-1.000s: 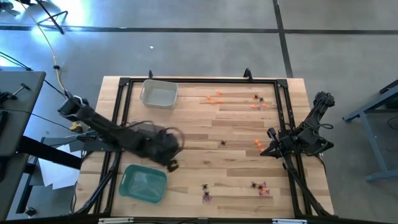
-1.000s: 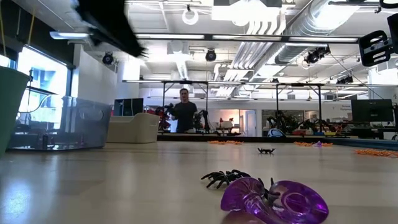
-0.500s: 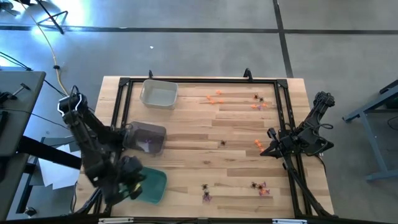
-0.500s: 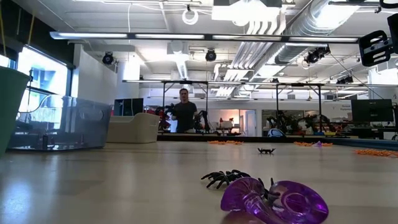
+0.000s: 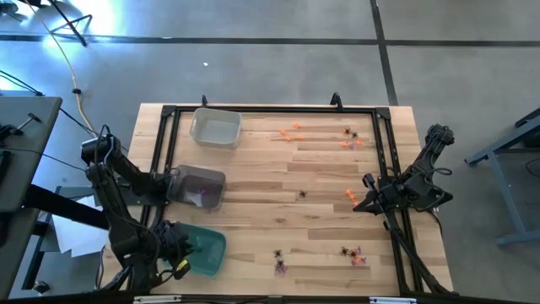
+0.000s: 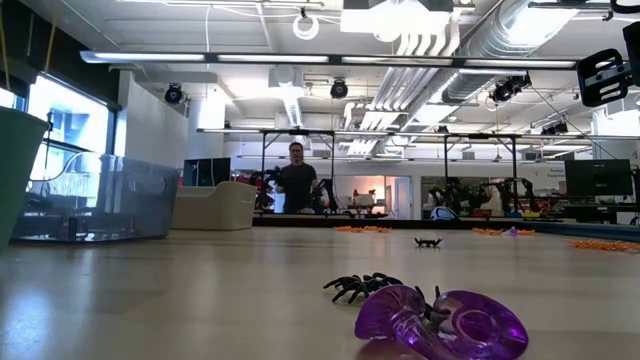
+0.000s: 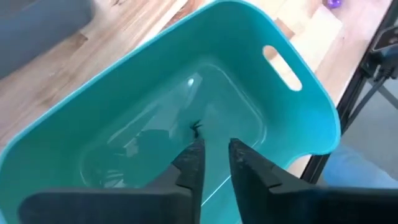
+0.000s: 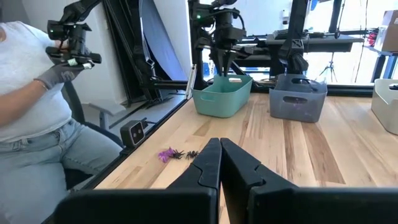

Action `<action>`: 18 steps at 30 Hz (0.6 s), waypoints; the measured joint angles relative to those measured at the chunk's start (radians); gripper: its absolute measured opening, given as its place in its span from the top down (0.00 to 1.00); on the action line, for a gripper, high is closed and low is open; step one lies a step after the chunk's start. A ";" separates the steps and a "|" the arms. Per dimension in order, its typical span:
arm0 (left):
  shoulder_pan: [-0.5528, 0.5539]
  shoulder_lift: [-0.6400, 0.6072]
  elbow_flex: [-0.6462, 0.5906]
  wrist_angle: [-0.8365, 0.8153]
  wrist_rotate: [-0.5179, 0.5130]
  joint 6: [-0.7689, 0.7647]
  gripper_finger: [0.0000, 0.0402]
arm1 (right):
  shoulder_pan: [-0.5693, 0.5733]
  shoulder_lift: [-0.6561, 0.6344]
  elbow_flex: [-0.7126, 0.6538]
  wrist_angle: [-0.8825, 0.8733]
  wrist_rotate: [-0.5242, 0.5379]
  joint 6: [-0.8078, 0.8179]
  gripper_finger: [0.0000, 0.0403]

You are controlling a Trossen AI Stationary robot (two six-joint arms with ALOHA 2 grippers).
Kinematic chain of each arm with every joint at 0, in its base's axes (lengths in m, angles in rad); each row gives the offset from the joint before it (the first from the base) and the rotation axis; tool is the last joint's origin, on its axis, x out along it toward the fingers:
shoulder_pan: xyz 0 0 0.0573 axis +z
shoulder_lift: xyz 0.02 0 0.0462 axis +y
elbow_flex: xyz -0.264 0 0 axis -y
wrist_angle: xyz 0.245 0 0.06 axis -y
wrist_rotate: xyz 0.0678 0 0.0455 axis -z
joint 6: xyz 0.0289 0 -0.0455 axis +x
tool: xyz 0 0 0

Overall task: Sort Halloween decoration
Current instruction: Put the center black spider into the green bin

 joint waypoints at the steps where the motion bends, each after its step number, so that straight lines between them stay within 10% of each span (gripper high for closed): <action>1: 0.000 0.002 0.000 -0.001 0.001 -0.006 0.81 | 0.000 0.000 0.000 0.000 0.000 0.000 1.00; 10: 0.044 0.003 0.017 -0.007 -0.141 0.121 0.67 | 0.000 0.000 0.000 0.000 0.000 0.000 1.00; 18: 0.311 0.003 0.036 0.175 -0.184 0.612 0.66 | 0.000 0.000 0.000 0.000 0.000 0.000 1.00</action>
